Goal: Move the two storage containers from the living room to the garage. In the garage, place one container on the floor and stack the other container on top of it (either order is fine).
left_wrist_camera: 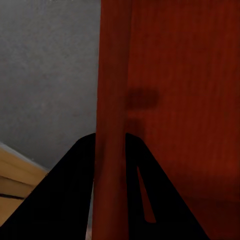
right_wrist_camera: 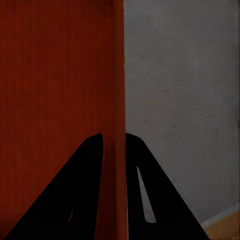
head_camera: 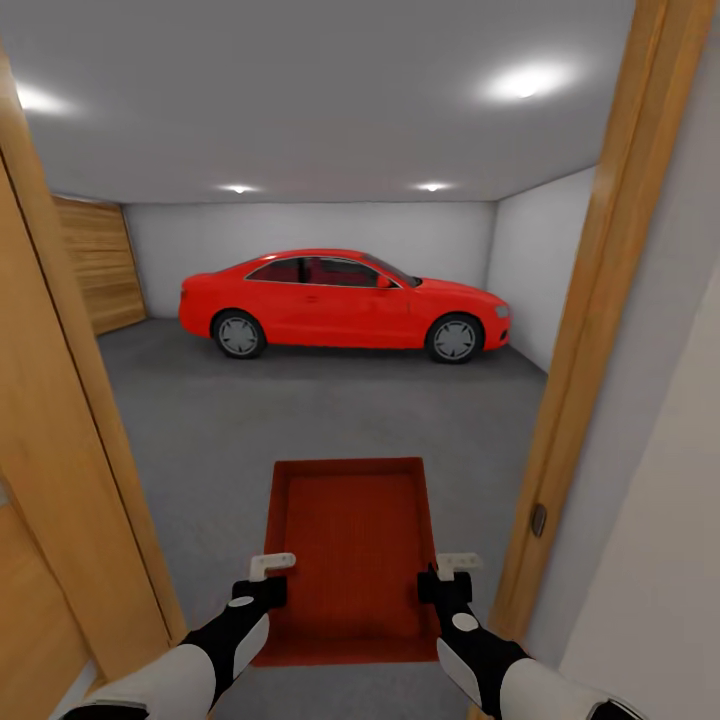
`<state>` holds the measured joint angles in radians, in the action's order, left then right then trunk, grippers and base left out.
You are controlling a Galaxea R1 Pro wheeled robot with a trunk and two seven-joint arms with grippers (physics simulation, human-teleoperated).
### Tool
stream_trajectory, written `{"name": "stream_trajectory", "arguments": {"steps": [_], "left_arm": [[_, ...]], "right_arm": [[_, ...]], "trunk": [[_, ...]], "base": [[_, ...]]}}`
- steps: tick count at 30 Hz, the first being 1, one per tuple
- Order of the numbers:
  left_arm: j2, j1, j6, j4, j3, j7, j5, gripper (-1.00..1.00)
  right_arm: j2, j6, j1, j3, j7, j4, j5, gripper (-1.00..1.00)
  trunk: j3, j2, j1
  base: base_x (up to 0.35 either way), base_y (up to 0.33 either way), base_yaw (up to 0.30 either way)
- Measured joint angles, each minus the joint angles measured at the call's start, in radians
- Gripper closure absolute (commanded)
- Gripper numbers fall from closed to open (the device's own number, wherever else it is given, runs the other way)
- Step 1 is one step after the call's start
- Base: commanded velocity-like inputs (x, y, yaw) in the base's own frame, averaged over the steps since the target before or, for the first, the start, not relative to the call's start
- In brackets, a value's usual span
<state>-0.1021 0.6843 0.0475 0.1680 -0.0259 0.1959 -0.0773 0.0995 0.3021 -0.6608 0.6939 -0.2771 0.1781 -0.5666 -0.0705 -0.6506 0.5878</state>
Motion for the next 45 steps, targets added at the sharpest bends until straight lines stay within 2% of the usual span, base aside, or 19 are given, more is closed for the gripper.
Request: {"name": "stream_trajectory", "arguments": {"steps": [14,29,38,45], "left_arm": [[0.001,0.0,-0.001,0.0,0.001,-0.002,0.0,1.0],[0.0,0.0,-0.001,0.001,0.0,0.001,0.0,1.0],[0.001,-0.001,0.0,0.001,0.0,-0.001,-0.003,1.0],[0.001,-0.001,-0.001,0.001,0.002,-0.002,0.001,1.0]], "right_arm": [[0.001,-0.001,0.0,0.001,-0.001,0.0,0.0,1.0],[0.0,-0.001,0.0,0.0,0.0,0.0,-0.001,1.0],[0.001,-0.002,0.0,-0.002,-0.001,0.0,0.005,1.0],[0.001,-0.001,0.0,0.004,-0.001,-0.001,-0.004,1.0]], "trunk": [[0.0,0.0,0.0],[0.0,0.0,0.0],[0.0,0.0,0.0],[0.0,0.0,-0.001]], "base": [[0.013,0.004,-0.035],[0.226,0.179,0.0],[0.03,0.018,0.0],[0.268,0.0,0.0]]}}
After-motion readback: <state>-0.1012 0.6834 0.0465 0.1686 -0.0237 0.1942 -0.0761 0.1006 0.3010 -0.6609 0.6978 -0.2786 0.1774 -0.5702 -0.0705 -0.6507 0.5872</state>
